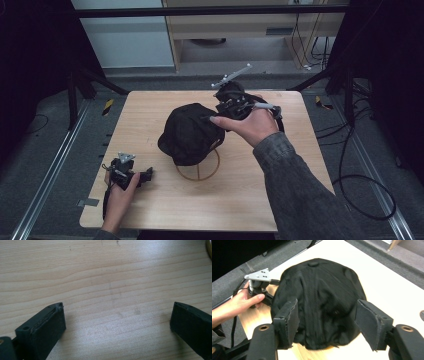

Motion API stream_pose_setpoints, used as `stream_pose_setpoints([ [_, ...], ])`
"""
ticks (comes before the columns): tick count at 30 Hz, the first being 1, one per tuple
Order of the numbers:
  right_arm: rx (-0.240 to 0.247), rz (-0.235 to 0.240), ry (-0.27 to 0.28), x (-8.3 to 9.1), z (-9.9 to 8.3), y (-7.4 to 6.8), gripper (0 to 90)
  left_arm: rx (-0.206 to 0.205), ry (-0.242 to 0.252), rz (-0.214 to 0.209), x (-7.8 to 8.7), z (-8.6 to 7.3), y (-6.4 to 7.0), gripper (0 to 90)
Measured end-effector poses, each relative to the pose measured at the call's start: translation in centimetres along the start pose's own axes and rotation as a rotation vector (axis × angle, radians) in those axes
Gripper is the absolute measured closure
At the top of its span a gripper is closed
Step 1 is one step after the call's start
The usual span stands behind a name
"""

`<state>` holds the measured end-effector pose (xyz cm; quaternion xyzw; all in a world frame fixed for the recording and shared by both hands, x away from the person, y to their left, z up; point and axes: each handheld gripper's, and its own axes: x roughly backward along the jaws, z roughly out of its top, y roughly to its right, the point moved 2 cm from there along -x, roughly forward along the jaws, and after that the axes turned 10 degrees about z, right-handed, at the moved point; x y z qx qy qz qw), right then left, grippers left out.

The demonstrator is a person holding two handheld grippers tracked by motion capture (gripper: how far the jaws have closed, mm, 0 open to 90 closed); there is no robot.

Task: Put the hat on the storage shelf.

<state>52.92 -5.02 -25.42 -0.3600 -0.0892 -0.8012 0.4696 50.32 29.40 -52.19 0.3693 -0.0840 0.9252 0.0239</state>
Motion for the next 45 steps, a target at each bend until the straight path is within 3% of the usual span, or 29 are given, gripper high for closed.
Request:
stream_pose_setpoints([
  [16,-0.035,-0.057,0.033,3.4,-1.9,2.1,30.2,-0.001,0.000,0.000,0.0,0.0,0.0,0.0],
  [45,-0.102,-0.155,0.121,7.7,-5.5,5.9,19.2,0.000,0.002,0.000,0.0,0.0,0.0,0.0],
])
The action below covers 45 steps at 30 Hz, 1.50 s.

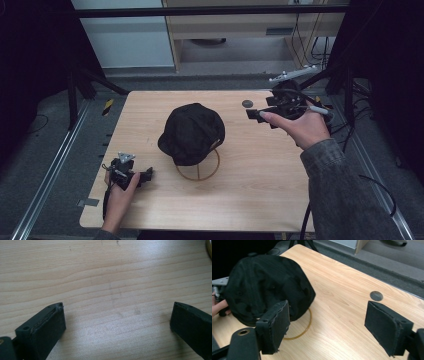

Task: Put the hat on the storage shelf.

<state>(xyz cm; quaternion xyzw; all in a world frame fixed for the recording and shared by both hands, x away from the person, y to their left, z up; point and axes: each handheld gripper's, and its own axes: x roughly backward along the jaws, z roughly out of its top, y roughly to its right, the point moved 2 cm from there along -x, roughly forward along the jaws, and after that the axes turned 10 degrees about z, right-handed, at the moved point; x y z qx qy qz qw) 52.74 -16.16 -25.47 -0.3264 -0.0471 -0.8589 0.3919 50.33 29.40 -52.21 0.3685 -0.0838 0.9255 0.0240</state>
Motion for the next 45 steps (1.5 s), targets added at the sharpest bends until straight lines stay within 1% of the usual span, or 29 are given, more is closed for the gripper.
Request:
stream_pose_setpoints([
  [3,-0.007,-0.016,0.003,0.3,-0.3,0.4,17.3,0.000,0.000,0.000,0.0,0.0,0.0,0.0],
  [7,-0.017,-0.030,0.032,0.9,-0.8,1.0,15.3,0.000,0.000,0.000,0.0,0.0,0.0,0.0],
  [12,-0.037,-0.049,0.048,1.4,-1.5,1.8,13.3,0.000,0.000,0.000,0.0,0.0,0.0,0.0],
  [20,-0.057,-0.068,0.058,1.8,-2.7,2.8,10.7,-0.003,-0.002,0.000,0.0,0.0,0.0,0.0],
  [22,-0.059,-0.081,0.057,1.8,-3.1,3.1,10.1,-0.004,-0.002,0.000,0.0,0.0,0.0,0.0],
  [26,-0.080,-0.092,0.064,1.5,-4.2,3.9,8.5,-0.004,-0.002,0.000,0.0,0.0,0.0,0.0],
  [27,-0.080,-0.092,0.064,1.5,-4.2,3.9,8.5,-0.004,-0.002,0.000,0.0,0.0,0.0,0.0],
  [28,-0.088,-0.103,0.062,1.2,-5.0,4.4,8.2,-0.004,-0.002,0.000,0.0,0.0,0.0,0.0],
  [29,-0.100,-0.106,0.062,1.0,-5.4,4.6,8.2,-0.004,-0.002,0.000,0.0,0.0,0.0,0.0],
  [32,-0.115,-0.118,0.057,0.6,-6.7,5.2,8.1,-0.004,-0.002,0.000,0.0,0.0,0.0,0.0],
  [39,-0.151,-0.123,0.059,-0.2,-10.0,6.2,8.6,-0.004,-0.002,0.000,0.0,0.0,0.0,0.0],
  [41,-0.169,-0.124,0.062,-0.6,-11.0,6.5,9.8,-0.004,-0.002,0.000,0.0,0.0,0.0,0.0],
  [45,-0.190,-0.134,0.055,-1.2,-12.6,6.8,12.4,-0.003,-0.002,0.000,0.0,0.0,0.0,0.0],
])
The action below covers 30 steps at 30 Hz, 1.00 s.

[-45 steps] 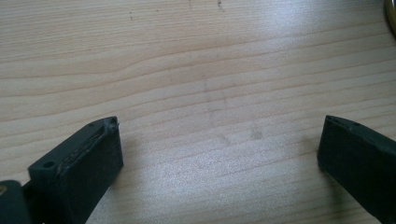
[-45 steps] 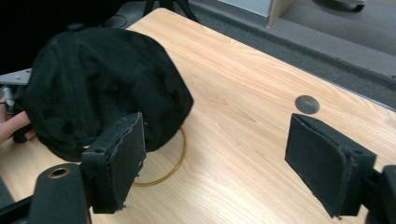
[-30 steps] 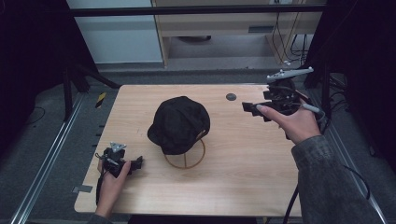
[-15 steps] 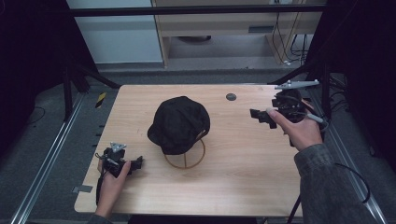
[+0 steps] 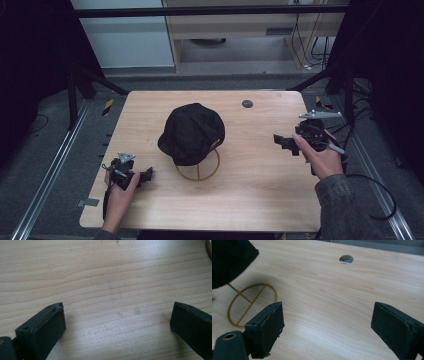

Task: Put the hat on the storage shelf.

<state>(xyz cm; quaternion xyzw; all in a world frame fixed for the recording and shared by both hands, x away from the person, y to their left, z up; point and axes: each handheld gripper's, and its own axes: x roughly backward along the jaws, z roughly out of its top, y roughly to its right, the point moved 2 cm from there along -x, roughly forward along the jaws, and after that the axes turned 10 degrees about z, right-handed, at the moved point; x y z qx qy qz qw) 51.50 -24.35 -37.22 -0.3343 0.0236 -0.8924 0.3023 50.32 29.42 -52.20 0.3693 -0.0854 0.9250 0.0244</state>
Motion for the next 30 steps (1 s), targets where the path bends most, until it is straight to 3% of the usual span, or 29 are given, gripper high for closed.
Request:
stream_pose_setpoints([
  [9,-0.001,-0.013,-0.020,-1.5,-2.8,0.4,14.5,0.000,0.000,0.000,0.0,0.0,0.0,0.0],
  [30,0.018,-0.017,-0.108,-5.9,-8.6,-0.4,14.4,0.000,0.000,0.000,0.0,0.0,0.0,0.0],
])
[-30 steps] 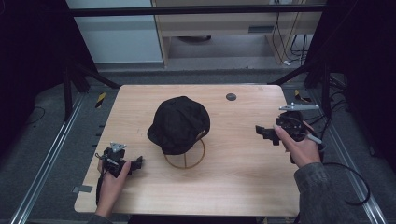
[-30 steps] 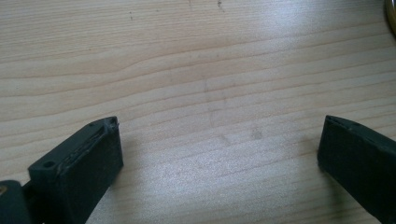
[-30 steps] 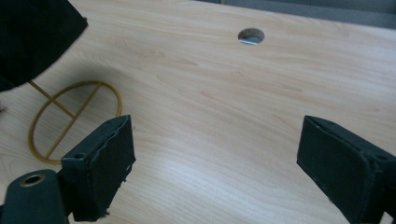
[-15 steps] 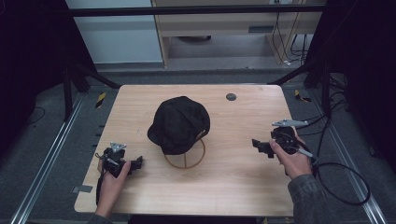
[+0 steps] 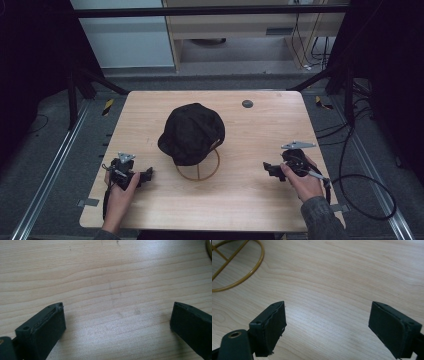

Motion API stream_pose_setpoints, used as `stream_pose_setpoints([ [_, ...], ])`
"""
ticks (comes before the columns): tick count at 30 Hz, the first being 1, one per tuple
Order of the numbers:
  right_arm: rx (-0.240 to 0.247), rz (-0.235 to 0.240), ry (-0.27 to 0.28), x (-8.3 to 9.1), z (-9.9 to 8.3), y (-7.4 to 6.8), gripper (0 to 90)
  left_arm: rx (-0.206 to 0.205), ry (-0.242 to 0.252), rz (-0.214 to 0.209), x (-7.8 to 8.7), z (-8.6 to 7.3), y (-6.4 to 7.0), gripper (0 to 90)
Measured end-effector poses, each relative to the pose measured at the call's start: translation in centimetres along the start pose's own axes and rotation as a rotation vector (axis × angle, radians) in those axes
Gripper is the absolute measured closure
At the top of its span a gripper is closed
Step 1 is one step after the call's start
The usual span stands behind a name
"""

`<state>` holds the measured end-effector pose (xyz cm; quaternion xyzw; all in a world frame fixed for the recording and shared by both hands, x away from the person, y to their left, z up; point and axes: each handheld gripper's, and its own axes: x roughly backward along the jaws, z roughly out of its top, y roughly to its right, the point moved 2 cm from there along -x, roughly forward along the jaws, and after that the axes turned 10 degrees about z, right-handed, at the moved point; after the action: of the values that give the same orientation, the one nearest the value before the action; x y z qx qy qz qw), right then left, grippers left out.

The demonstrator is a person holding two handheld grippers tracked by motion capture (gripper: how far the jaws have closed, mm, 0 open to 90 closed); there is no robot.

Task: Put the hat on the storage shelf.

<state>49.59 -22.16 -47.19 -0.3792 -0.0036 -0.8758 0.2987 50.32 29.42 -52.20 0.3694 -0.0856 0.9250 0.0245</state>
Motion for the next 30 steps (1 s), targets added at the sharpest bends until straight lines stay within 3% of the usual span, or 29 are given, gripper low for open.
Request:
stream_pose_setpoints([
  [15,0.021,0.016,-0.022,-2.7,-1.3,-1.6,13.7,0.000,0.000,0.000,0.0,0.0,0.0,0.0],
  [30,0.005,0.024,0.011,-5.4,-1.2,-2.7,13.0,0.000,0.000,0.000,0.0,0.0,0.0,0.0],
])
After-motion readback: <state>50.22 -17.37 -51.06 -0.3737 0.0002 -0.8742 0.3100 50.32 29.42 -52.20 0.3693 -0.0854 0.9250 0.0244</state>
